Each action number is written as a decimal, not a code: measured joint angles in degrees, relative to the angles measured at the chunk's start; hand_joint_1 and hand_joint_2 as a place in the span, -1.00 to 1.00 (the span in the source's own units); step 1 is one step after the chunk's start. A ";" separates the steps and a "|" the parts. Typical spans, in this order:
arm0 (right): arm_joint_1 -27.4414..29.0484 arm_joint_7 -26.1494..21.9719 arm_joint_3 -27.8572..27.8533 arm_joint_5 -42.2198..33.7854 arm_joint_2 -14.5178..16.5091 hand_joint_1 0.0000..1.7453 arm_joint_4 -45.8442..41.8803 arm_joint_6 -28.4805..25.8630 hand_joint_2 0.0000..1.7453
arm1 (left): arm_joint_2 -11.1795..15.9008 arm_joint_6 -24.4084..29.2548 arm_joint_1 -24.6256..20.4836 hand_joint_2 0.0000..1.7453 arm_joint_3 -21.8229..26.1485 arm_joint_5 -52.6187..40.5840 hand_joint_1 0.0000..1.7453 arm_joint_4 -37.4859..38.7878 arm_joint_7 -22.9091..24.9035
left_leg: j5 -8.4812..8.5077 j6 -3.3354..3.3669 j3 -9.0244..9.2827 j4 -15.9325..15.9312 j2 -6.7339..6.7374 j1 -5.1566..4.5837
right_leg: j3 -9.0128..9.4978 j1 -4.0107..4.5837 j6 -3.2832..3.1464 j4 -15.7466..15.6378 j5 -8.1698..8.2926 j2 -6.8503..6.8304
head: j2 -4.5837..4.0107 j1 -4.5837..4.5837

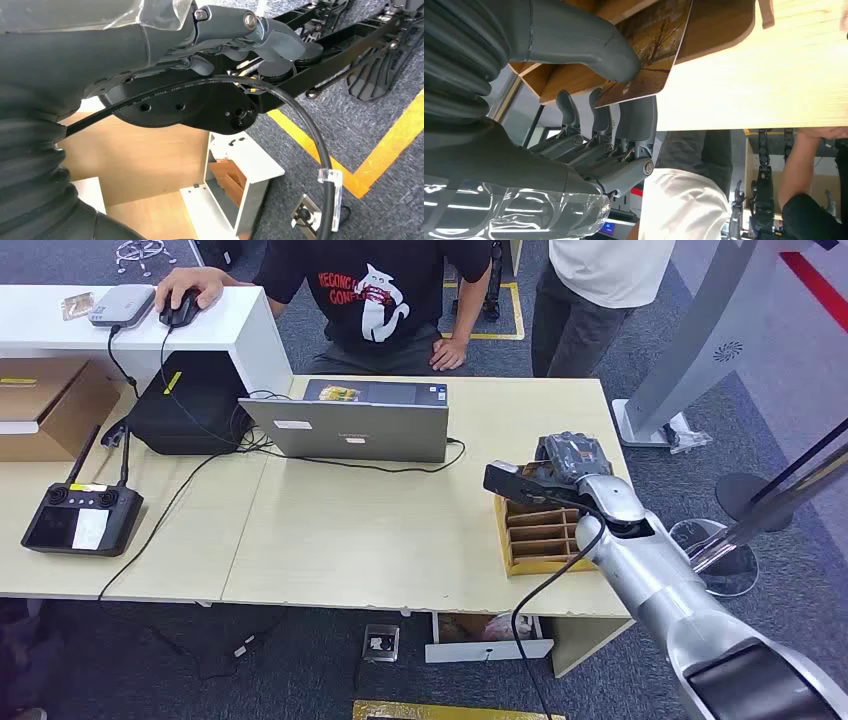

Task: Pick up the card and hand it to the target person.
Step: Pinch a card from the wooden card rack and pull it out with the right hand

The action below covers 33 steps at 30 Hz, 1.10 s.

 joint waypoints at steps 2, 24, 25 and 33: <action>-0.01 -0.09 0.01 0.01 0.01 0.53 -0.01 0.00 1.00 | 0.00 0.00 0.01 1.00 0.01 0.00 -1.00 0.00 0.00 | 0.00 0.00 0.00 0.00 0.00 0.00 | 0.00 0.00 0.00 0.00 0.00 0.00 | 0.00 -0.01; -2.49 -0.40 0.08 -1.80 0.95 0.75 -1.50 -0.46 1.00 | 0.00 -0.33 -0.10 1.00 0.10 0.00 -1.00 0.00 0.17 | 0.00 0.00 0.01 0.00 0.02 0.00 | 0.00 0.00 -0.03 0.01 0.03 0.04 | 0.00 -0.01; -2.99 -0.32 0.08 -1.78 1.28 0.75 -1.53 -0.21 1.00 | 0.00 -0.33 -0.12 1.00 0.10 0.00 -1.00 0.00 0.17 | 0.01 0.00 0.02 0.00 0.02 0.00 | 0.00 0.00 -0.03 0.01 0.03 0.04 | 0.00 -0.01; -6.96 0.71 0.08 -1.07 4.61 0.74 -1.44 1.08 1.00 | 0.00 -0.38 -0.13 1.00 0.10 0.00 -1.00 0.00 -0.13 | 0.02 -0.02 0.03 0.00 0.04 0.01 | 0.00 0.01 -0.04 0.03 0.03 0.03 | 0.00 -0.01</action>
